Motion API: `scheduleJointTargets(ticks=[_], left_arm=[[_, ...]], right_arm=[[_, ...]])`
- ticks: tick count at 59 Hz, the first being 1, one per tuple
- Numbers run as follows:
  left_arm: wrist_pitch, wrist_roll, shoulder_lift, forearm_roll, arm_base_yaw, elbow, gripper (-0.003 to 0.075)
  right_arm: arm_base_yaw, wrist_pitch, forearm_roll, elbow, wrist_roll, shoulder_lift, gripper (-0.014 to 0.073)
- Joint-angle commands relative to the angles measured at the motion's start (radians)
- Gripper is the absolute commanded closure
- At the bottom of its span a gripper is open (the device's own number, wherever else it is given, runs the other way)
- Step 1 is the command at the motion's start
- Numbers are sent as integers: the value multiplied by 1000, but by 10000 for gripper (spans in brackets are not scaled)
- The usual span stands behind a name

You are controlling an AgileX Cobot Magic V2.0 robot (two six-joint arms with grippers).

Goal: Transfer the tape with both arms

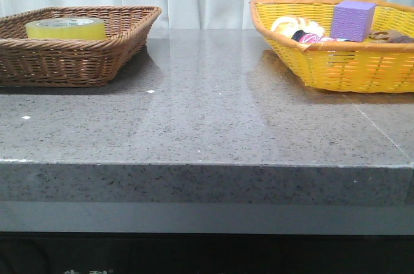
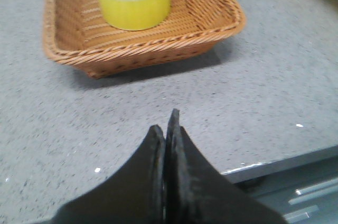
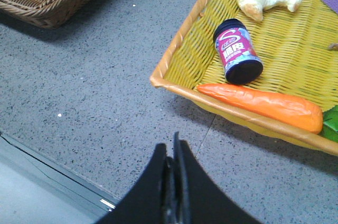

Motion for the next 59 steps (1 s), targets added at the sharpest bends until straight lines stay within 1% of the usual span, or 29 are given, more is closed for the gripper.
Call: scheduleJointTargets(ticks=[1,9,16,20,23,26,29,32,39,53,56,59], left_arm=[[-178,0,-96,-25,34,85,740],[-285,-2,-207,-27,47,226,740],[-419,-6,-289,-60,47,339,740],[-498,-50,-323,-46,49,393,740],[-536,-114,-342,-4,51,432,740],[-548,-190,-364,63,57,462,740],[-548,-231,-385,103,67,485,740],[-556,-231,-396,102,80,503,740],[-626,-230,-414,67,102,556,740],[-769,-230,-485,67,102,659,740],[-743,-230,-485,67,102,654,740],[-754,-230,-485,67,102,657,740]], right_arm=[[-4,-65,-8,-25,-4,-1,662],[-4,-64,-8,-25,-4,-1,662],[-4,-64,-8,-25,-4,-1,662],[-4,-64,-8,-25,-4,-1,662],[-4,-64,-8,-25,-4,-1,662],[-4,-64,-8,-25,-4,-1,662],[-4,-64,-8,-25,-4,-1,662],[-4,-64,-8,-25,-4,-1,662],[-4,-64,-8,-25,-4,-1,662],[-4,-64,-8,-25,-4,-1,662],[-4,-62,-8,-25,-4,-1,662],[-4,-64,-8,-25,-4,-1,662]])
